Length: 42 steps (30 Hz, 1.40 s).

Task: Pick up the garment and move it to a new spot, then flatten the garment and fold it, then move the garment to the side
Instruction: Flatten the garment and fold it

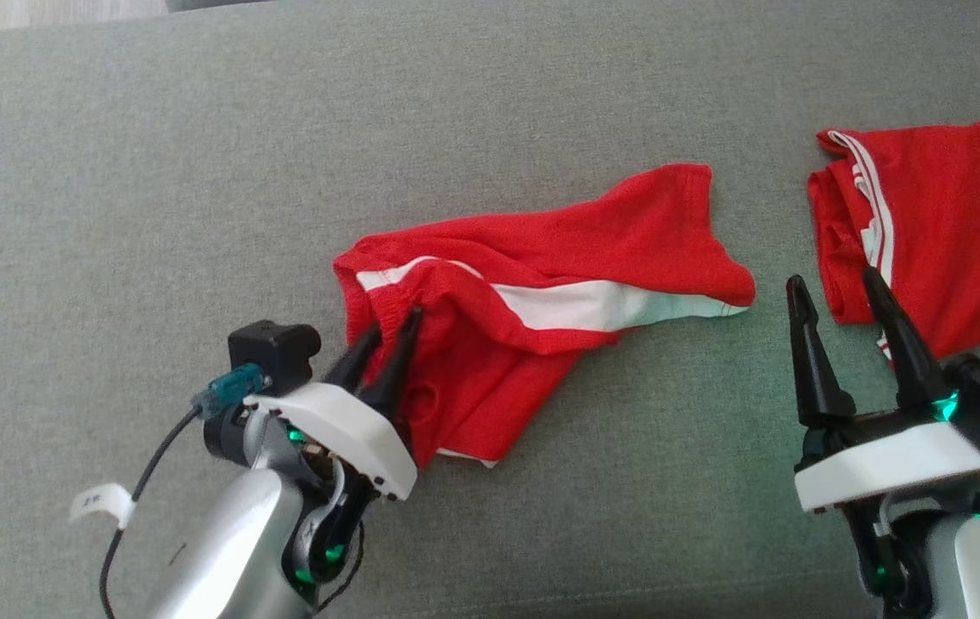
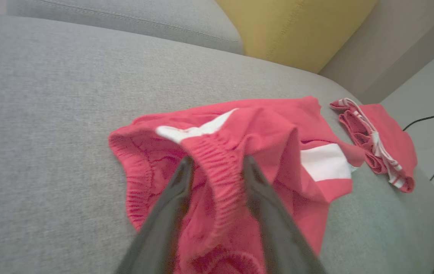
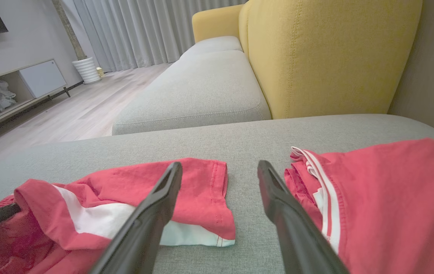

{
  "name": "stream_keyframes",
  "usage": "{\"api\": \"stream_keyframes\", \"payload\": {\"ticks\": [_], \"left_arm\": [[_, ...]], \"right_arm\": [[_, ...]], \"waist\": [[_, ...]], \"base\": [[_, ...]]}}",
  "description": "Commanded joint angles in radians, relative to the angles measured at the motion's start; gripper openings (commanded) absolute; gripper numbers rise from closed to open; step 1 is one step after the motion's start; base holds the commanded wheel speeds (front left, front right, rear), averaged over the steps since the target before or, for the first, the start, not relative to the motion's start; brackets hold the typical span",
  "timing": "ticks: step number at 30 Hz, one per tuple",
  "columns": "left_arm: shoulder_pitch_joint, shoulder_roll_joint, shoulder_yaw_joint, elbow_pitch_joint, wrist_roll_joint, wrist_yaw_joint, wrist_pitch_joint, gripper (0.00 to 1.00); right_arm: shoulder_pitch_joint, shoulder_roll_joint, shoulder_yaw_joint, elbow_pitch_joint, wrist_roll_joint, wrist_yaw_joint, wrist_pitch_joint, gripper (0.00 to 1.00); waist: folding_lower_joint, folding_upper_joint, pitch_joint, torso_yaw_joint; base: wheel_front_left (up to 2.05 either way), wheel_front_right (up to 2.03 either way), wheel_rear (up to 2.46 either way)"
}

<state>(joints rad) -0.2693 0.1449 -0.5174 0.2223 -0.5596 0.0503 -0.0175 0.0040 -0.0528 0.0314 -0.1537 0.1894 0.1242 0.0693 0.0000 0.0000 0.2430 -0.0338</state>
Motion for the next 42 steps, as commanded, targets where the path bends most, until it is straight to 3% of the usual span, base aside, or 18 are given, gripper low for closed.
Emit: {"api": "stream_keyframes", "payload": {"ticks": [1,6,13,22,24,34,42], "left_arm": [[-0.026,0.004,0.035,-0.033,-0.004,-0.010,0.001,0.00],[-0.012,0.039,0.032,-0.081,0.020,-0.009,-0.014,0.00],[0.107,0.162,-0.015,-0.186,0.083,0.005,0.051,0.00],[0.123,0.150,-0.043,-0.069,0.104,-0.003,-0.011,0.00],[0.118,0.140,-0.035,-0.048,0.110,0.010,-0.045,1.00],[0.160,0.124,0.032,-0.117,0.092,0.083,-0.153,1.00],[0.156,0.146,0.109,-0.227,0.150,0.200,-0.204,1.00]], "right_arm": [[-0.031,-0.001,0.020,-0.031,0.008,0.007,-0.009,1.00],[-0.033,0.001,0.021,-0.026,0.020,0.007,-0.011,1.00],[-0.029,0.002,0.011,-0.030,0.026,0.007,0.000,1.00],[-0.034,0.002,0.005,-0.029,0.041,0.007,0.005,1.00],[-0.032,0.002,0.003,-0.031,0.042,0.007,0.006,1.00],[-0.024,0.002,-0.013,-0.069,0.015,0.007,0.013,1.00],[0.001,-0.005,-0.016,-0.081,-0.030,0.007,0.025,1.00]], "waist": [[0.0000,0.0000,0.000,0.001],[0.0000,0.0000,-0.002,0.010],[0.0000,0.0000,0.005,0.035],[0.0000,0.0000,0.007,0.041],[0.0000,0.0000,0.001,0.042],[0.0000,0.0000,-0.056,0.050],[0.0000,0.0000,-0.102,0.060]], "base": [[0.00,0.00,0.00],[0.00,0.00,0.00],[0.00,0.00,0.00],[0.00,0.00,0.00],[0.00,0.00,0.00],[0.00,0.00,0.00],[0.00,0.00,0.00]]}}
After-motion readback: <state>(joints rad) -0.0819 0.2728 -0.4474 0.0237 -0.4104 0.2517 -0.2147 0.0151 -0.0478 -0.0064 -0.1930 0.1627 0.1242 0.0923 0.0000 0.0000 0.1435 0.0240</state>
